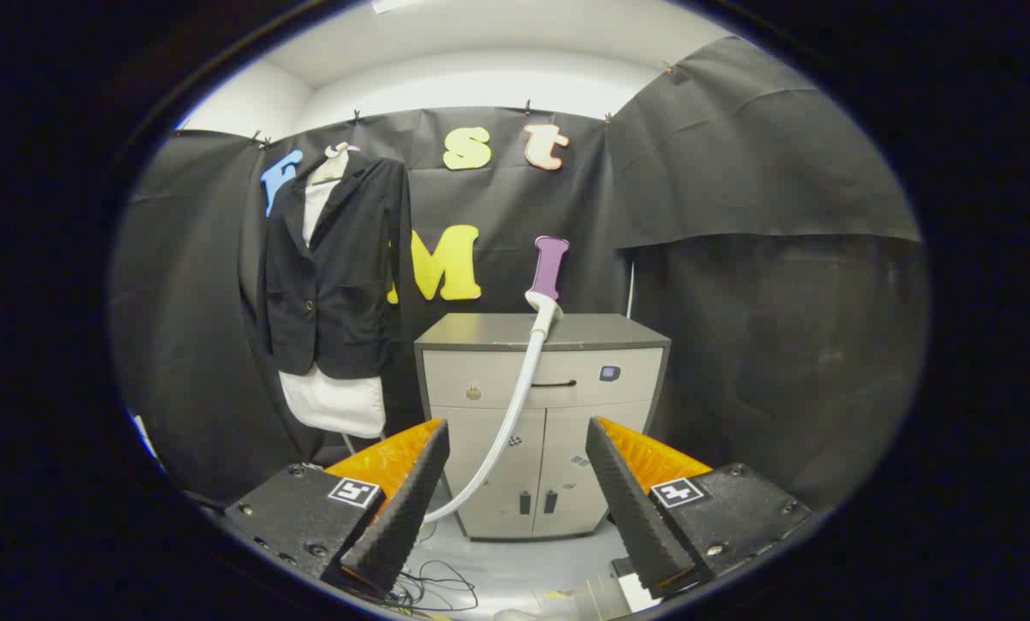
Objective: Iron the clothes twice with a garment steamer, once on the left side and once on the right side.
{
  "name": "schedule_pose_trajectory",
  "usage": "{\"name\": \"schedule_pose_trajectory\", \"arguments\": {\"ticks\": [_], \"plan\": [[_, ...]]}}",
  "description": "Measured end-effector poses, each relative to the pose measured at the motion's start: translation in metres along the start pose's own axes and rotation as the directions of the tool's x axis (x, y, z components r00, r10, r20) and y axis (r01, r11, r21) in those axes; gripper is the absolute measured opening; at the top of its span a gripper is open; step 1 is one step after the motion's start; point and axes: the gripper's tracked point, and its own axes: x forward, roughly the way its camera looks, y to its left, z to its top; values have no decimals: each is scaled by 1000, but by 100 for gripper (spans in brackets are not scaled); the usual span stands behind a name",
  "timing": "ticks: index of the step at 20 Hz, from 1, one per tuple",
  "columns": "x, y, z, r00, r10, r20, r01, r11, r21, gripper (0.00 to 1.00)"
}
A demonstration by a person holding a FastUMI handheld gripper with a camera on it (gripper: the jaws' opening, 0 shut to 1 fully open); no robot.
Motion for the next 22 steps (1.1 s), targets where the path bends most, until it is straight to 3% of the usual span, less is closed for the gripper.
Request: {"name": "schedule_pose_trajectory", "arguments": {"ticks": [16,22], "plan": [[21,-5,7,1000,2,-8,-2,999,41,99],[55,-21,33,1000,-5,-19,6,999,48,99]]}}
